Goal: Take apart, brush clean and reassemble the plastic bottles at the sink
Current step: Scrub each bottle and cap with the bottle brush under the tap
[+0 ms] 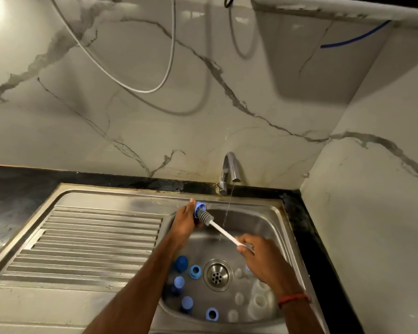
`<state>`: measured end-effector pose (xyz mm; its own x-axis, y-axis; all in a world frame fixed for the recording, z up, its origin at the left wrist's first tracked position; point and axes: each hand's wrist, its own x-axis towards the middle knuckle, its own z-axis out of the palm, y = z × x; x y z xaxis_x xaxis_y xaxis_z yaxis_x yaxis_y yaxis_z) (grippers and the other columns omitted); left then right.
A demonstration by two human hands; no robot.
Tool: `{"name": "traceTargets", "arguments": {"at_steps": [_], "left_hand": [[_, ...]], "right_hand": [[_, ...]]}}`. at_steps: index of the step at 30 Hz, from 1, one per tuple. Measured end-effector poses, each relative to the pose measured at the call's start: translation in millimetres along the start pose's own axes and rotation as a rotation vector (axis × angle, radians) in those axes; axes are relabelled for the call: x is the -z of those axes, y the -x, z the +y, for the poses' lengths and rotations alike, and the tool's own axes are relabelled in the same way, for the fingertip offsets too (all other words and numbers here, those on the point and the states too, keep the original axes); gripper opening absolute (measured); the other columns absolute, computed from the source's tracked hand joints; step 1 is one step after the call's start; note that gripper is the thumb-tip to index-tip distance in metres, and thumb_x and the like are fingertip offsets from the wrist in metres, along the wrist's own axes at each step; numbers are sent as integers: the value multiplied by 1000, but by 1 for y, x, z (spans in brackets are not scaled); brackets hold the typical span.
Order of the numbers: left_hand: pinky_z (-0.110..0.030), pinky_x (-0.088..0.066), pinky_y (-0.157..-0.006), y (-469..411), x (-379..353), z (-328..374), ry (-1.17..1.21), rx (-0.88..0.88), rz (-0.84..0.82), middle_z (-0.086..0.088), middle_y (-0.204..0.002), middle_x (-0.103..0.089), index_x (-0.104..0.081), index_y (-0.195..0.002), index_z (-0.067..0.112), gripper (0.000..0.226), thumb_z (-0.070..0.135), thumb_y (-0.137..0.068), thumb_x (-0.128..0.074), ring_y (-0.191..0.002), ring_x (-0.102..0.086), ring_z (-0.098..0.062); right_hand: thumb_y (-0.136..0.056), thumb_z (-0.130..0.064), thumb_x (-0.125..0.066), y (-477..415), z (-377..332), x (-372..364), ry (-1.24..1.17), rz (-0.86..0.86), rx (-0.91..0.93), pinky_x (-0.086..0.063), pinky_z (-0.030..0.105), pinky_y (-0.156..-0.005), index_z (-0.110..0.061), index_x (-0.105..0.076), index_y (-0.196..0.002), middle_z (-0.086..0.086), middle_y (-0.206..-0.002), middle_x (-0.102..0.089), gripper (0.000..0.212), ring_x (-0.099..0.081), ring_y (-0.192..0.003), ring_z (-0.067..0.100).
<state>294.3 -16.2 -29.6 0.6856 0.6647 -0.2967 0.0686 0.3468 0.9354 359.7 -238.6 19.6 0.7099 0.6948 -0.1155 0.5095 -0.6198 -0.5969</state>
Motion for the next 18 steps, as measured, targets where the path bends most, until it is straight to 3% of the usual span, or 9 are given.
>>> {"name": "traceTargets", "arguments": {"at_steps": [2, 5, 8, 12, 15, 18], "left_hand": [[-47, -51, -96, 5, 2, -1, 165, 40, 26, -22, -102, -69, -65, -108, 3, 48, 44, -105, -42, -94, -66, -33], [-35, -54, -77, 12, 2, -1, 333, 69, -11, -18, -98, -66, -63, -112, 3, 42, 40, -105, -45, -80, -64, -23], [-32, -61, -79, 15, -3, 1, 474, 99, -45, -21, -114, -68, -60, -119, 3, 29, 25, -102, -56, -94, -71, -25], [-29, -61, -76, 20, -11, 1, 591, 39, -94, -22, -126, -64, -60, -126, 5, 33, 3, -93, -60, -102, -72, -27], [-29, -62, -75, 25, -18, -3, 542, 14, -104, -20, -125, -66, -60, -127, 7, 38, 0, -90, -61, -104, -71, -29], [-27, -61, -74, 20, -13, -1, 570, -26, -34, -21, -126, -64, -62, -124, 5, 29, 3, -95, -58, -100, -71, -25]], "right_hand": [[-97, -25, -62, 1, 2, 4, -101, -56, 15, -54, 22, -65, -37, -67, -98, -11, -76, -67, 13, -65, -65, 4], [-98, -21, -61, -1, 6, 12, -235, 34, 31, -49, 24, -57, -37, -67, -95, -10, -58, -58, 17, -54, -53, 2], [-100, -23, -56, -2, 0, 7, -209, 110, 47, -44, 15, -54, -36, -63, -96, -6, -60, -56, 15, -54, -53, -2], [-102, -29, -52, 2, -6, -9, -181, 107, 41, -52, 29, -61, -33, -64, -107, -4, -65, -58, 14, -55, -57, 4], [-104, -31, -48, -1, -12, -14, -99, 148, 68, -37, 12, -56, -27, -63, -125, -13, -64, -52, 27, -49, -57, -2], [-103, -33, -48, -2, -13, -12, -72, 125, 117, -35, 9, -55, -25, -62, -130, -17, -65, -46, 31, -43, -55, -6]]}}
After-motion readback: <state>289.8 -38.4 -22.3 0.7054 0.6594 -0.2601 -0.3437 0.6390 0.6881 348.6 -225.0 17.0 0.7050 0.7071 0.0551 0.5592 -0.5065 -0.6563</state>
